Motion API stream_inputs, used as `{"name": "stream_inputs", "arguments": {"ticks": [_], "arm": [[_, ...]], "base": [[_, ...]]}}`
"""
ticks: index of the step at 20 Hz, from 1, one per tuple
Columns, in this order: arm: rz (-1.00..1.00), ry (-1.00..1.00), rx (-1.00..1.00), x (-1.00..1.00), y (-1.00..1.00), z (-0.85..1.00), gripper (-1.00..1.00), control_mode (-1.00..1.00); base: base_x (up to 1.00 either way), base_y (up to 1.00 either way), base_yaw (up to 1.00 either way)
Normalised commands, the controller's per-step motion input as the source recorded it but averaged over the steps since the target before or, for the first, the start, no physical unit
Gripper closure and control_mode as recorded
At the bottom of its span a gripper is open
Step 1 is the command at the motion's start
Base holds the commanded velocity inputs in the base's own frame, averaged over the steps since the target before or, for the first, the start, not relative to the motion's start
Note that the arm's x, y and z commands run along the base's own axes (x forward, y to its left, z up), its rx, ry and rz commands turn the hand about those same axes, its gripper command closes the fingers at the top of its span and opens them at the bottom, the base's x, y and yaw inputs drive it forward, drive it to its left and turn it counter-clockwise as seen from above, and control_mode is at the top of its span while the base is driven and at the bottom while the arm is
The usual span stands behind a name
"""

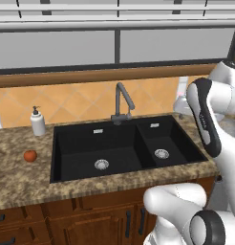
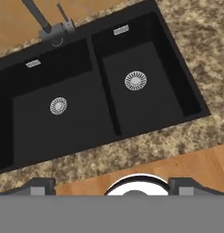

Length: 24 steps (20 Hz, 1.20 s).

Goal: Put the colander in the sink, put the orange in the colander, and turn on the sink faucet and pour water over the colander.

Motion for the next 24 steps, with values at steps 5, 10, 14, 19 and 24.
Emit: {"name": "stream_inputs", "arguments": {"ticks": [5,10,14,19,24], "arm": [[-0.53,0.00,0.23,-0.09,-0.57,-0.03,-1.00,-1.00],[-0.20,-0.05,0.20,-0.05,-0.69,-0.05,-1.00,-1.00],[0.15,-0.12,0.00,-0.03,-0.68,-0.13,-1.00,-1.00],[0.09,-0.06,0.00,-0.01,-0.67,-0.16,-1.00,-1.00],[-0.34,0.10,0.00,0.10,-0.63,-0.19,-1.00,-1.00]], "base": [[0.00,0.00,0.00],[0.00,0.00,0.00],[0.00,0.00,0.00],[0.00,0.00,0.00],[0.00,0.00,0.00]]}}
